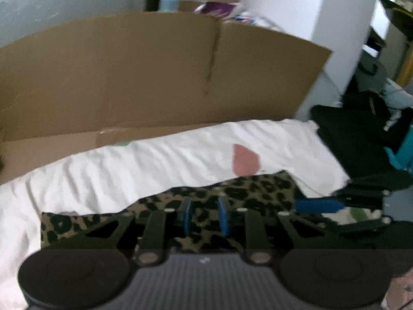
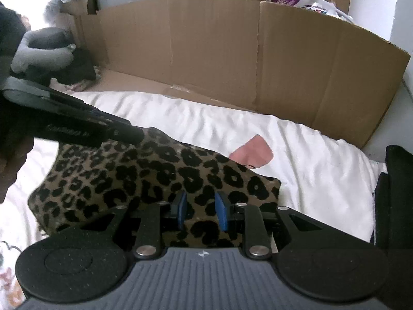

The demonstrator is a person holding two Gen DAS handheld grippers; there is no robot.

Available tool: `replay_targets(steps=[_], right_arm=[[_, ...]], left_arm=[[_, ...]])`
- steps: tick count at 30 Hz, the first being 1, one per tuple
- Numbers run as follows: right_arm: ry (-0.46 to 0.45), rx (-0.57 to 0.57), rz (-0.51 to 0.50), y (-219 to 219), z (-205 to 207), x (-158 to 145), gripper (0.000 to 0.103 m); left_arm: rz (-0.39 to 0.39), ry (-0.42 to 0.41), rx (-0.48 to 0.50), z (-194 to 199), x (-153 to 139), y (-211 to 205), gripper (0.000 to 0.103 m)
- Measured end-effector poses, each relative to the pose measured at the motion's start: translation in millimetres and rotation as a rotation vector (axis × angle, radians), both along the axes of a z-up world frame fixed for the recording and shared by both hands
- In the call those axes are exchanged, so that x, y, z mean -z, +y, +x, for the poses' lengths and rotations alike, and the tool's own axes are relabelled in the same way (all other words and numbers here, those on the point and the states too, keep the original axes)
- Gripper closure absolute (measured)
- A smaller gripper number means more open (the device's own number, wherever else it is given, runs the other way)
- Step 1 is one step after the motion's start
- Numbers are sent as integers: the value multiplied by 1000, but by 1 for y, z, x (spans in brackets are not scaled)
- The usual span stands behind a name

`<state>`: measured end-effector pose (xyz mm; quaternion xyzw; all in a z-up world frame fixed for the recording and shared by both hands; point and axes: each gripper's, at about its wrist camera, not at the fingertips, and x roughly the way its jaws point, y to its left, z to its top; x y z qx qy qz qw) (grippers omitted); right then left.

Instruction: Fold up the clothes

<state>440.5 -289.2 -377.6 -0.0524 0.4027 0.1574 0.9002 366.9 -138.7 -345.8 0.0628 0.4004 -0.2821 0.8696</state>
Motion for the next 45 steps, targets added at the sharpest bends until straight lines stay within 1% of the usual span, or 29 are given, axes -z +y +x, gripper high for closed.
replay_targets(steps=[1,3,5,6,7,11,12,15,19,22,24,28,30,32,34,37,39,43,45], right_arm=[[2,0,7,0,-1,-1,72],[14,-3,14,3,-5,2,72],[26,-8,21,6,-9,5,72],[30,-15,20,8,-11,7,72],[34,-23,18,10,-13,9,72],[57,-65,-7,24,-17,21,72],[59,-76,-21,27,-17,24,70],[61,-94,-60,29,-18,30,65],[67,-86,-69,18,-19,32,65],[75,-59,-84,7,-24,34,65],[85,-29,-84,-4,-27,35,65],[90,46,-69,-26,-32,31,65],[84,86,-33,-37,-35,24,65],[77,104,-4,-40,-39,17,65],[67,98,16,-35,-44,13,65],[88,84,64,-23,-46,10,65],[81,60,58,-12,-49,10,65],[102,19,47,4,-59,20,65],[102,-5,10,9,-66,29,65]], left_arm=[[-7,-3,0,-3,-4,0,80],[1,-6,7,-10,-1,-3,80],[9,5,21,-13,5,-5,74],[13,11,28,-15,8,-6,72],[17,16,35,-17,11,-7,72],[87,38,68,-17,34,-10,74],[102,38,79,-16,39,-11,75],[128,37,96,-15,42,-13,75],[162,36,119,-14,46,-15,76],[139,54,105,-9,47,-11,81],[128,64,96,-6,47,-8,89],[112,81,84,-2,47,-6,90],[104,89,78,0,47,-5,90],[111,81,76,-2,47,-6,90],[106,88,75,0,48,-6,90],[106,92,76,2,48,-6,90],[108,92,73,2,48,-6,90],[112,93,73,2,48,-7,90],[114,92,78,3,49,-7,90]])
